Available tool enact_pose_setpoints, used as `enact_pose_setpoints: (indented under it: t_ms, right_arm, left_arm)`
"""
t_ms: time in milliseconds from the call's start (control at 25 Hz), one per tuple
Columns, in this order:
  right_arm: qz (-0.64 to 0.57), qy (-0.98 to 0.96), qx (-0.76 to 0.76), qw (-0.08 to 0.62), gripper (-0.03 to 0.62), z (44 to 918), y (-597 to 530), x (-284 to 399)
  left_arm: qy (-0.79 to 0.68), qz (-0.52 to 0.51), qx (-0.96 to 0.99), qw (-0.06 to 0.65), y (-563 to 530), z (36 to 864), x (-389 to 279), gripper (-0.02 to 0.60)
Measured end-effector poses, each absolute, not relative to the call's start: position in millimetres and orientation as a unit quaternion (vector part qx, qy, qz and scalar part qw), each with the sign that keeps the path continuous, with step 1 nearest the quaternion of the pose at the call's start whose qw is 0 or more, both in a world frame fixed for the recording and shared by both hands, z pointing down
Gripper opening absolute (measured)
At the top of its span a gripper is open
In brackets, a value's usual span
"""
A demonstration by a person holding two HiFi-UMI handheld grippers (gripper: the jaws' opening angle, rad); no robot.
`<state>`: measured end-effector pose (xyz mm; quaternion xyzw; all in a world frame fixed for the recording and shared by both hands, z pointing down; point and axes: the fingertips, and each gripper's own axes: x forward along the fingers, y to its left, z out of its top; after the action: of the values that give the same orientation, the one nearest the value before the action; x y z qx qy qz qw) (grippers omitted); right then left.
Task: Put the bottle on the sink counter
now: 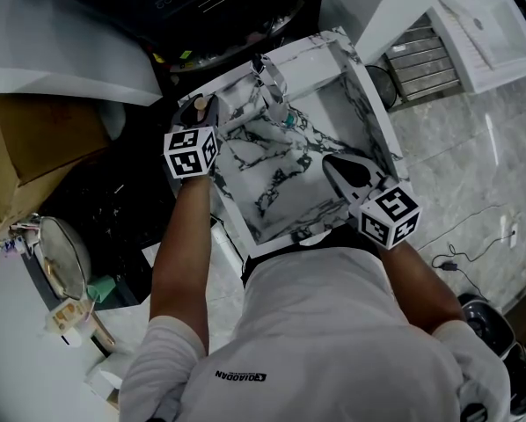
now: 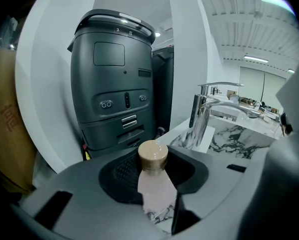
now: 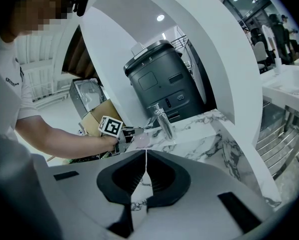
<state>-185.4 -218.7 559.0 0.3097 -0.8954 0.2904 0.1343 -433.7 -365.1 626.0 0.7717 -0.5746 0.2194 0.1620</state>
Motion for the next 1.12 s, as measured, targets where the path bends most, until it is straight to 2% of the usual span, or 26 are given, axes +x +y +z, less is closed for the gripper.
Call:
enact_pose_setpoints:
  t_ms: [1120]
  right_arm:
    - [0.286,-0.896,0.311,0.138,0.041,555,-205,-175]
  left_arm:
    - [-0.578,0.226,0.766,0.167,-362,629,-435,0.136]
